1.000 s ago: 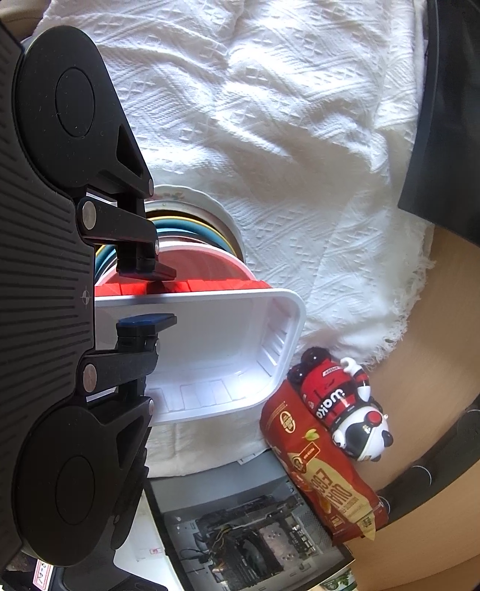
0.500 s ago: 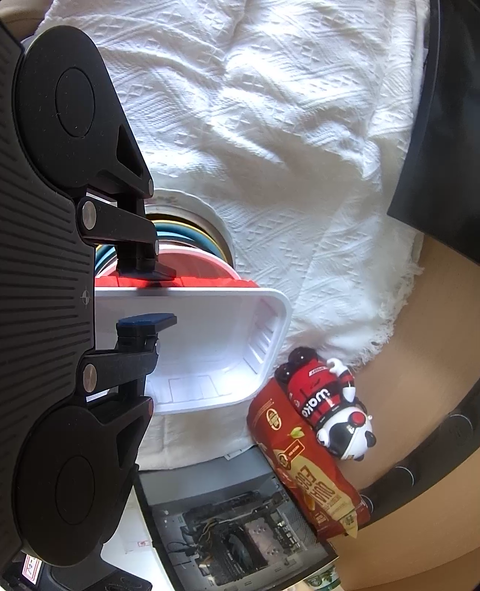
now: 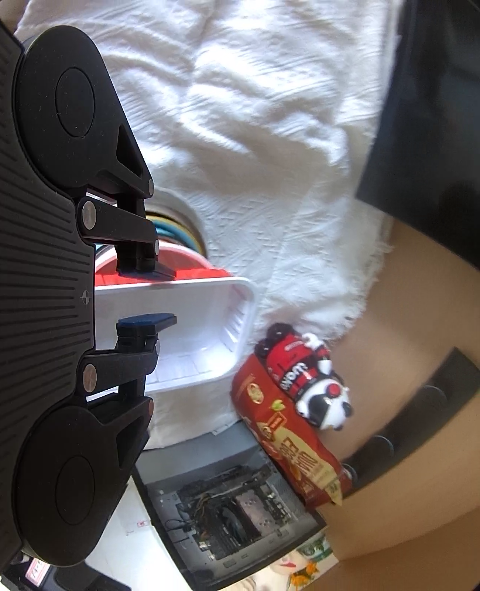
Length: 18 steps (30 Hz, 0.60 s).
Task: Organize plates and bowls
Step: 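Lower the tray onto the top bowl of the stack with both tools, then open both tools and pull them back from the tray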
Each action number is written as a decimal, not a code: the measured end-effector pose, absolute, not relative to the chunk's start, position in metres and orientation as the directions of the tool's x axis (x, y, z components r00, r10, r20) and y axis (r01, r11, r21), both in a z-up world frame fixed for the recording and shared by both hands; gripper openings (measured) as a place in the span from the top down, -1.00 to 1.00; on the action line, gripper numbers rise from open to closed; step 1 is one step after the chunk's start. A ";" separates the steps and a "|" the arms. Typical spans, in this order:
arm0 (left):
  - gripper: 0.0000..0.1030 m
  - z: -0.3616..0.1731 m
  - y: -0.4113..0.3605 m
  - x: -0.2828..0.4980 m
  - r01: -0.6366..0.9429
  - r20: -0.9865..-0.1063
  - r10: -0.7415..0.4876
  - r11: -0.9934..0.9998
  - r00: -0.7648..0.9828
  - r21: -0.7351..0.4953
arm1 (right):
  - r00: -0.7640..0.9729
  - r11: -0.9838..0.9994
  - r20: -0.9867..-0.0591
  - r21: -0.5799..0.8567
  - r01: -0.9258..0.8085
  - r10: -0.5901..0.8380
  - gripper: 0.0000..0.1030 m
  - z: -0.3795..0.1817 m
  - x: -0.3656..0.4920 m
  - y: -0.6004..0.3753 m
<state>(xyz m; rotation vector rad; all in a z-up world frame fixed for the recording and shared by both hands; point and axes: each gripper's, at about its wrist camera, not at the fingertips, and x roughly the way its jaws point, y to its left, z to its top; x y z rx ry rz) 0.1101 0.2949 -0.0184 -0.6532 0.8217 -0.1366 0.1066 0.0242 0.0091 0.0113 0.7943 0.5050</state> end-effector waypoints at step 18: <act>0.73 0.025 0.186 -0.061 -0.062 -0.523 -0.102 0.956 0.846 -0.288 | 0.667 0.883 -0.608 0.134 -0.450 0.432 -0.33 0.054 -0.007 -0.013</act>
